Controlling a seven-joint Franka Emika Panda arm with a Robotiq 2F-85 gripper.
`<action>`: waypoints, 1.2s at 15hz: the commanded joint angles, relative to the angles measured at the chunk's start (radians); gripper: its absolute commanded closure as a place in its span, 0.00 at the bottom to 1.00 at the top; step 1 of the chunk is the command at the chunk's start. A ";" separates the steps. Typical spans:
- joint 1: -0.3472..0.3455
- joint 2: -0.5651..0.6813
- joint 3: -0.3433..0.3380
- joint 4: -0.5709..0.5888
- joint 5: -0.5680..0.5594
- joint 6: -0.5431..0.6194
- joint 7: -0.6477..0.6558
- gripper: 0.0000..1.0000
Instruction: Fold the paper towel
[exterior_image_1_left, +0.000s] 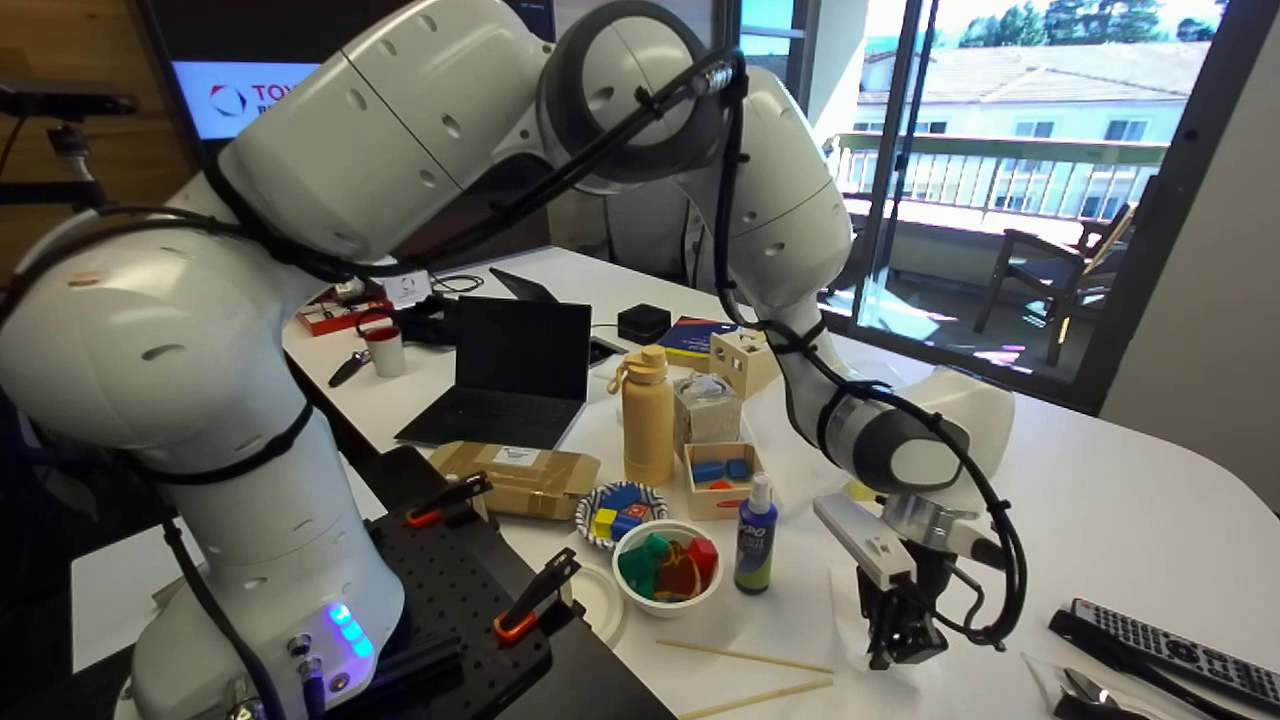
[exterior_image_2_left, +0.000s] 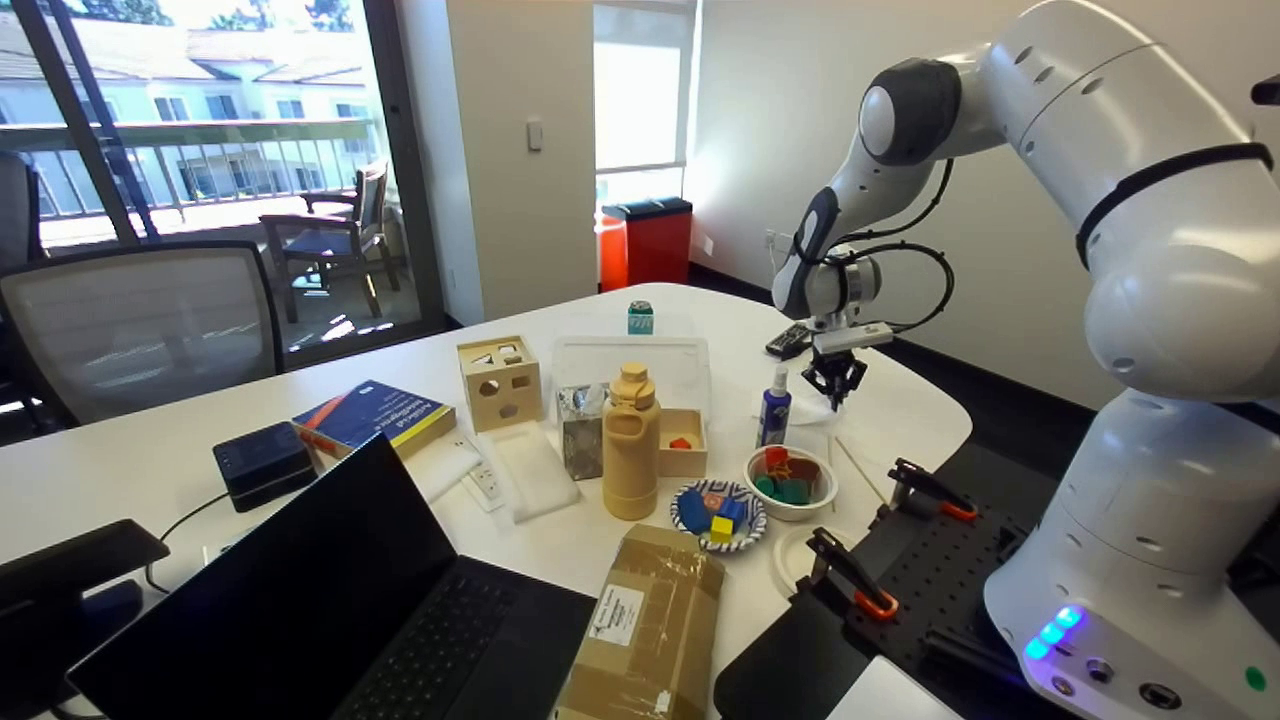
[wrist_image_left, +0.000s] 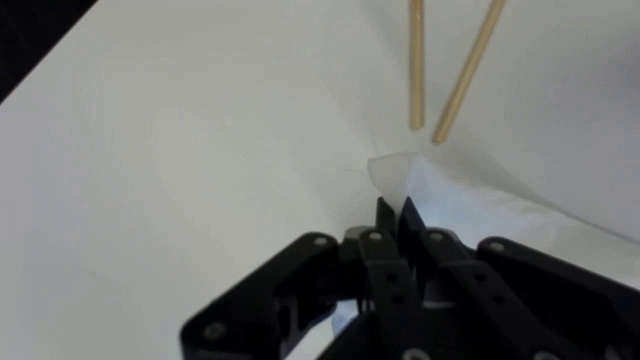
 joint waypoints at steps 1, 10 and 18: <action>0.081 0.005 -0.057 0.015 -0.070 -0.109 0.101 0.99; 0.174 0.021 -0.095 0.075 -0.197 -0.331 0.219 0.99; 0.232 0.119 -0.082 0.213 -0.290 -0.516 0.288 0.99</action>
